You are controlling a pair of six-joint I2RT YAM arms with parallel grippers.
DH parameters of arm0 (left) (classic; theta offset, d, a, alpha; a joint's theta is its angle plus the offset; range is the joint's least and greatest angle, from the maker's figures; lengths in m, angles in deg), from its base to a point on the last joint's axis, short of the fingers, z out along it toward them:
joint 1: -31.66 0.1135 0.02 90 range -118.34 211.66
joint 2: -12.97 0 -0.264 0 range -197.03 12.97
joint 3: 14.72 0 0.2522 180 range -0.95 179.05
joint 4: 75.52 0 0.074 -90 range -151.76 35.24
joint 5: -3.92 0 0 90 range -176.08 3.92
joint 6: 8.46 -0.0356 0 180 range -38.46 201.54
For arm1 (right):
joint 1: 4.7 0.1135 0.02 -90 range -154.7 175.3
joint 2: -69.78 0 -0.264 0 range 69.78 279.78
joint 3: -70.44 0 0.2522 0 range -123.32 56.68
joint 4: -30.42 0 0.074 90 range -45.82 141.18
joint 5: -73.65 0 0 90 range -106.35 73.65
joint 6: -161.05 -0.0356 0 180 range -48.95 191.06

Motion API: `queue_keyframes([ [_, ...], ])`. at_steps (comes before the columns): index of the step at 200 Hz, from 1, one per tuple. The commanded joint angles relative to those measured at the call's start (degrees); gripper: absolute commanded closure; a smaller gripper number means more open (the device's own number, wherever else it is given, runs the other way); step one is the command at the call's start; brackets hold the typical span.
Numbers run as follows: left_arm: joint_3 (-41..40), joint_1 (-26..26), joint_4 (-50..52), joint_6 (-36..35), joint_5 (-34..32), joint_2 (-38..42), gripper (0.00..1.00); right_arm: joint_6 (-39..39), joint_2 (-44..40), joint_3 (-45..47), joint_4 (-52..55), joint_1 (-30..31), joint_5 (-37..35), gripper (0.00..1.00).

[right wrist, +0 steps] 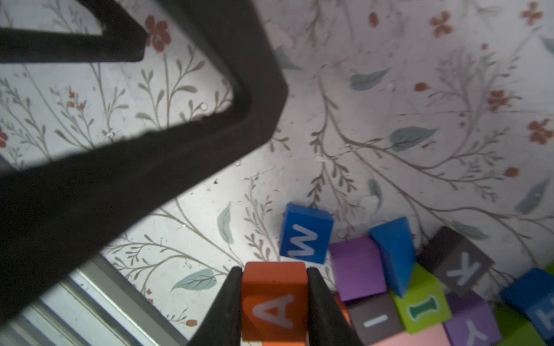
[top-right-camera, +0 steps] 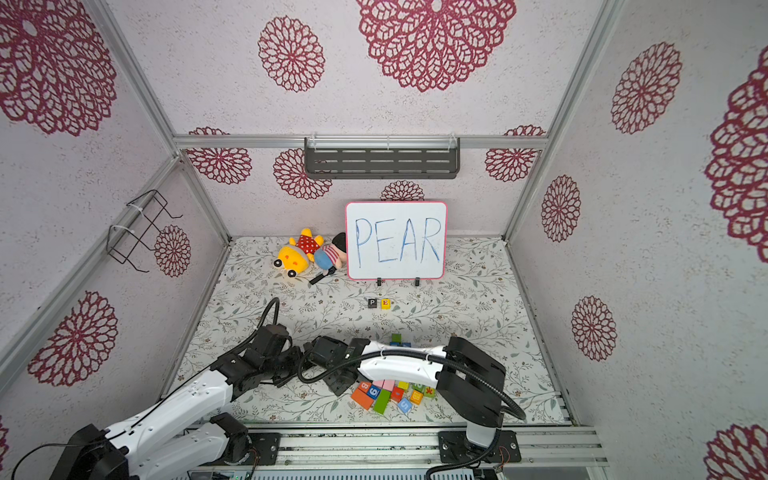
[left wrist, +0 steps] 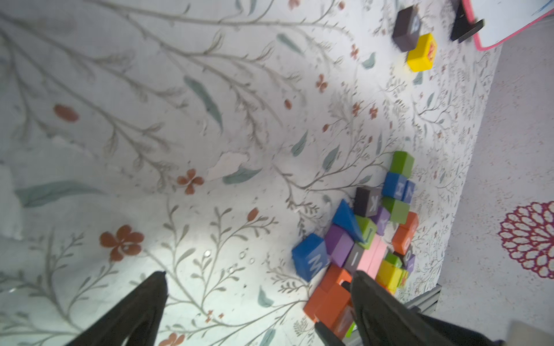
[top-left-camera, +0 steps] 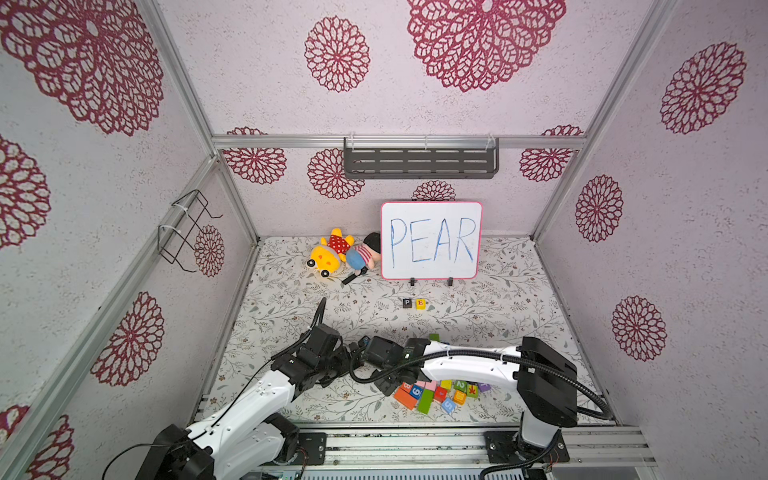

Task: Spell the uppercase word “pear” with letter blocks
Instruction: Pick up the letter block from the center of the board.

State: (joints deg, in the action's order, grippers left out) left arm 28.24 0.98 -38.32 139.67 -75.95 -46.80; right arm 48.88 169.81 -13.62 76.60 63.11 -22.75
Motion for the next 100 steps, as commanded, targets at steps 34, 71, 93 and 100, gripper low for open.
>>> queue_keyframes([
  [34,19.1,0.4,-0.9,-9.7,1.1,-16.9,0.02,-8.4,-4.4,-2.1,6.3,-19.8,-5.4,0.80],
  [71,27.3,0.3,-2.5,-11.3,4.0,-25.3,0.02,-18.8,-2.6,-0.4,4.2,-32.9,-5.9,0.76],
  [93,30.2,0.2,-2.8,-12.0,4.7,-28.5,0.02,-22.4,-0.7,0.3,0.4,-37.6,-4.9,0.76],
  [100,30.9,0.2,-3.0,-12.1,4.9,-29.4,0.02,-23.3,0.1,0.1,-0.5,-38.5,-4.9,0.76],
])
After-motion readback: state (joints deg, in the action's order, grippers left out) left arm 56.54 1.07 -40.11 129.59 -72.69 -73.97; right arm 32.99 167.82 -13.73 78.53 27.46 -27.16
